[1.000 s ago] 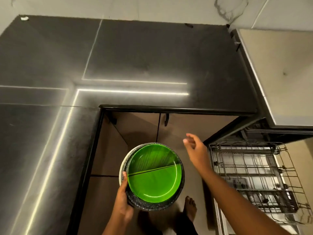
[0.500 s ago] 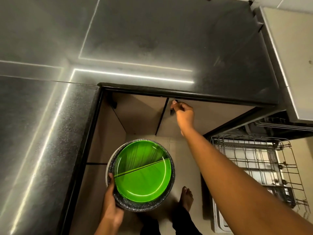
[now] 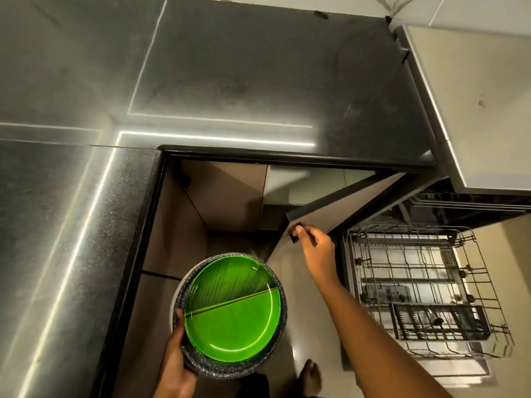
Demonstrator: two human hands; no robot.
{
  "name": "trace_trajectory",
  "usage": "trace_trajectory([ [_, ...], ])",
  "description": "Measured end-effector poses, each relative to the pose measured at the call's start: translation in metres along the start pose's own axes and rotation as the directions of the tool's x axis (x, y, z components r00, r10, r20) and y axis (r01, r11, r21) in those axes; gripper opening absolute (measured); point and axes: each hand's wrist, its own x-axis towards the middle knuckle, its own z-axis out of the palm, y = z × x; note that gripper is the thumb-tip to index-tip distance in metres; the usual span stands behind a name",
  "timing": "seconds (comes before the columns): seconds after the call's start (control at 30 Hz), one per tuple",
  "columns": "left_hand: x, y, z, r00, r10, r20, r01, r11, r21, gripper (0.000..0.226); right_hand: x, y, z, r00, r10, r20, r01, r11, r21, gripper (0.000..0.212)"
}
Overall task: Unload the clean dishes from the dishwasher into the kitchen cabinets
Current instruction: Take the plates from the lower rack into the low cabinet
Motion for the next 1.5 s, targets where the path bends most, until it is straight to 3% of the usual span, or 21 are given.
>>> trace_trajectory([
  [0.1, -0.007, -0.014, -0.008, 0.998, -0.062, 0.027, 0.062, 0.998, -0.026, 0.039, -0.024, 0.016, -0.021, 1.0, -0.02, 0.015, 0.021, 0.999, -0.029, 0.01],
  [0.17, -0.011, -0.025, -0.015, 0.993, -0.113, 0.032, 0.115, 0.992, -0.058, 0.054, -0.037, 0.03, -0.039, 0.999, -0.038, 0.032, 0.041, 0.997, -0.068, 0.011],
  [0.4, -0.026, -0.081, -0.012, 0.998, -0.048, -0.027, 0.049, 0.999, 0.018, 0.049, -0.081, 0.079, -0.119, 0.992, -0.128, 0.021, 0.13, 0.965, -0.228, 0.012],
  [0.5, -0.037, -0.102, -0.009, 0.999, -0.034, -0.042, 0.036, 0.997, 0.072, 0.078, -0.089, 0.096, -0.159, 0.995, -0.1, 0.019, 0.101, 0.97, -0.219, 0.017],
  [0.57, -0.046, -0.113, -0.004, 0.999, -0.021, -0.041, 0.025, 0.996, 0.081, 0.084, -0.092, 0.107, -0.183, 0.998, -0.057, 0.025, 0.061, 0.976, -0.208, 0.022],
  [0.73, -0.055, -0.135, 0.009, 1.0, -0.011, -0.018, 0.012, 0.995, 0.098, 0.055, -0.101, 0.124, -0.226, 0.999, 0.023, -0.043, -0.029, 0.988, -0.15, 0.028],
  [0.87, -0.053, -0.148, 0.017, 1.0, -0.01, 0.011, 0.009, 0.992, 0.126, 0.057, -0.097, 0.137, -0.251, 0.989, 0.1, -0.107, -0.105, 0.994, -0.039, 0.03],
  [1.17, -0.044, -0.178, 0.05, 0.999, 0.004, 0.037, -0.009, 0.991, 0.136, 0.045, -0.097, 0.145, -0.265, 0.982, 0.141, -0.126, -0.119, 0.979, 0.165, 0.036],
  [1.33, -0.046, -0.182, 0.076, 0.998, 0.0, 0.071, -0.011, 0.988, 0.156, 0.052, -0.105, 0.147, -0.262, 0.964, 0.176, -0.2, -0.12, 0.956, 0.267, 0.056],
  [1.5, -0.046, -0.178, 0.093, 0.997, 0.024, 0.077, -0.038, 0.984, 0.174, 0.043, -0.115, 0.154, -0.264, 0.946, 0.242, -0.217, -0.165, 0.933, 0.321, 0.07],
])
